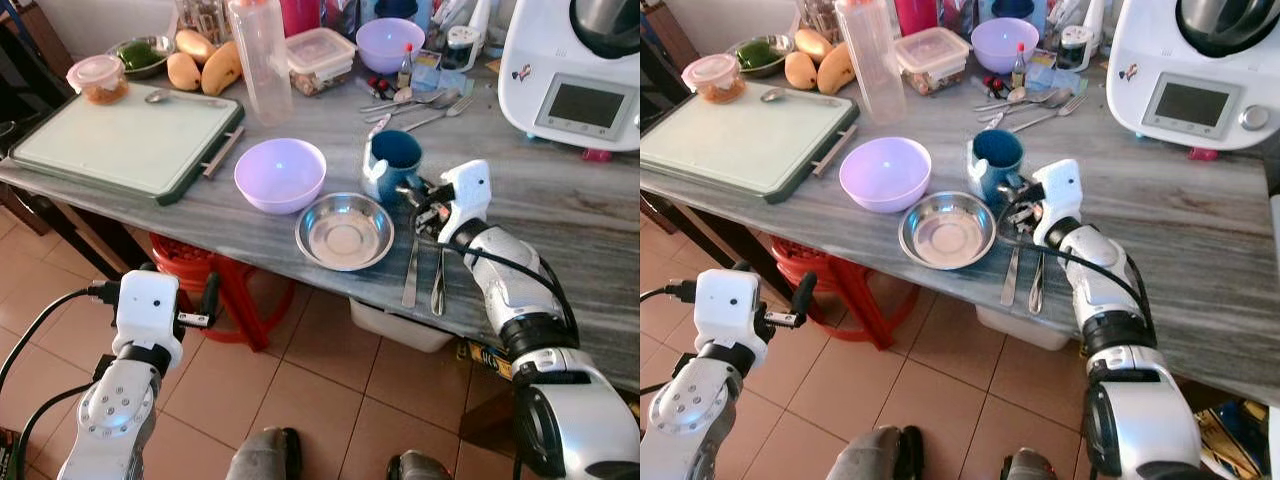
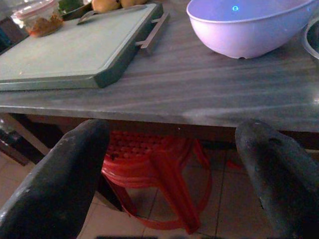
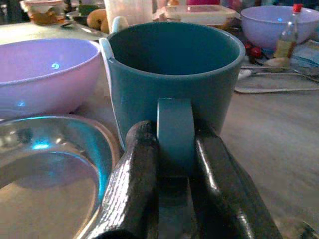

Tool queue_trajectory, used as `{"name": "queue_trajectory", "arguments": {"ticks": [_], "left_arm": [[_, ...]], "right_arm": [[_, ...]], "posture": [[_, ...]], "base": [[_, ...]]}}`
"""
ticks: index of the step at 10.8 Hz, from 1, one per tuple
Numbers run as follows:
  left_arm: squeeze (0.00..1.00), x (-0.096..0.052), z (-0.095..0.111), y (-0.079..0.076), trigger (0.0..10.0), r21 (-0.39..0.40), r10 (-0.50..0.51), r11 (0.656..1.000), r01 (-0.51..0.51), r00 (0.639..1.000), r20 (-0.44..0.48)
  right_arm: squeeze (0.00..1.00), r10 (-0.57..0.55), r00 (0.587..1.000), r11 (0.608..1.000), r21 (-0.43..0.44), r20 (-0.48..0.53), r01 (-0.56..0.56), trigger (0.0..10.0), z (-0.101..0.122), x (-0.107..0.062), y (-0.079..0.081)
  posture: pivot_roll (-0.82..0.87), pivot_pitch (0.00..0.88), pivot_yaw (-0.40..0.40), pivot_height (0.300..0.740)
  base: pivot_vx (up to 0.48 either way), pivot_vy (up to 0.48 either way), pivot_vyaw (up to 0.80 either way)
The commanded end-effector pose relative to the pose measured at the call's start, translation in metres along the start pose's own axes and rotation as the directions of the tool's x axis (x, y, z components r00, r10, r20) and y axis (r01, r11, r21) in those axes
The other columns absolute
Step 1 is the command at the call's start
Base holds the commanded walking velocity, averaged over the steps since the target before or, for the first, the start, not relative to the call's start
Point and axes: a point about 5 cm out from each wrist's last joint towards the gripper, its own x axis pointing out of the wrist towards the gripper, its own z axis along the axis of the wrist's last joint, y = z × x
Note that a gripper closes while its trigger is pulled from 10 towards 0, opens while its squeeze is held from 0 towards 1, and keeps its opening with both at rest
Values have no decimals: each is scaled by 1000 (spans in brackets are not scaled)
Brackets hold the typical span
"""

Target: Setting the table

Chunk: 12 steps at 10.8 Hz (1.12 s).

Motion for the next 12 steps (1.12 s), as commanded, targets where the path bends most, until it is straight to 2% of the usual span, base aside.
{"name": "queue_trajectory", "arguments": {"ticks": [1, 2, 4, 10, 12], "left_arm": [[0, -1, 4, 1, 10000, 2, -1, 1000, 1, 1000, 8], [0, 0, 4, 0, 10000, 2, -2, 1000, 2, 1000, 7], [0, 3, 4, -2, 10000, -3, -4, 1000, 4, 1000, 10], [0, 13, 6, -8, 10000, -33, 0, 999, 1, 1000, 29], [0, 21, 6, -11, 10000, -47, 21, 999, -19, 999, 44]], "right_arm": [[59, 34, 999, 999, -15, 11, -34, 10000, 3, 4, 5], [1000, 27, 1000, 999, -26, 13, -26, 10000, 3, 3, 4], [1000, -9, 1000, 998, -63, 16, 10, 10000, 6, 2, -2], [1000, -100, 993, 989, -104, 64, 106, 10000, 17, 0, -17], [1000, -124, 983, 983, -121, 134, 140, 10000, 31, -1, -19]], "posture": [[164, 122, 105, 740], [162, 120, 106, 740], [158, 112, 103, 740], [142, 76, 84, 740], [126, 43, 66, 740]], "base": [[0, 0, 0], [0, 0, 0], [0, 0, 0], [0, 0, 0], [0, 0, 0]]}}
